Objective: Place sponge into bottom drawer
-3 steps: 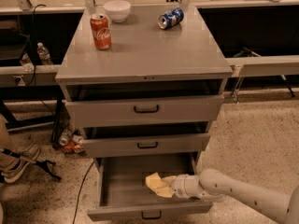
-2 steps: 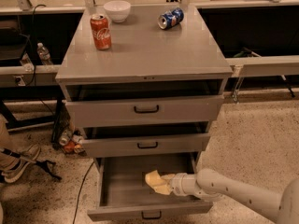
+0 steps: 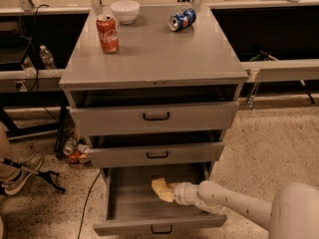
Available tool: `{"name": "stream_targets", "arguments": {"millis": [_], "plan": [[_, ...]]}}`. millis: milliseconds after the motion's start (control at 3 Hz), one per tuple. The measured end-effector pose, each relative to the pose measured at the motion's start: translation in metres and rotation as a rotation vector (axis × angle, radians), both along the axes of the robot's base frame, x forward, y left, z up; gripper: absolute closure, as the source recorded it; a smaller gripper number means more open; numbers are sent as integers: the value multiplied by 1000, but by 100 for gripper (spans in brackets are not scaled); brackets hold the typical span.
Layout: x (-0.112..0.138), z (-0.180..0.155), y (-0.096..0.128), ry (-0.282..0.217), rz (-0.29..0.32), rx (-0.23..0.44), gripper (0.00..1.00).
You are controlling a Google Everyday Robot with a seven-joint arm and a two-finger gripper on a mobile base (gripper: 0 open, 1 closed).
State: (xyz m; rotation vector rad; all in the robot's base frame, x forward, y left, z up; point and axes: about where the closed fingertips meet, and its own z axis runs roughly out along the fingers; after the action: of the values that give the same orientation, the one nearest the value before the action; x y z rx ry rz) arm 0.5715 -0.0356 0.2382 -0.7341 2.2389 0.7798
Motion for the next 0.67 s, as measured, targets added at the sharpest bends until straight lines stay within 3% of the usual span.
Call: {"name": "stream_targets", "arguments": {"millis": [333, 667], "plan": [[20, -34, 15, 17, -36, 2, 100], [35, -57, 24, 28, -75, 17, 77]]}}
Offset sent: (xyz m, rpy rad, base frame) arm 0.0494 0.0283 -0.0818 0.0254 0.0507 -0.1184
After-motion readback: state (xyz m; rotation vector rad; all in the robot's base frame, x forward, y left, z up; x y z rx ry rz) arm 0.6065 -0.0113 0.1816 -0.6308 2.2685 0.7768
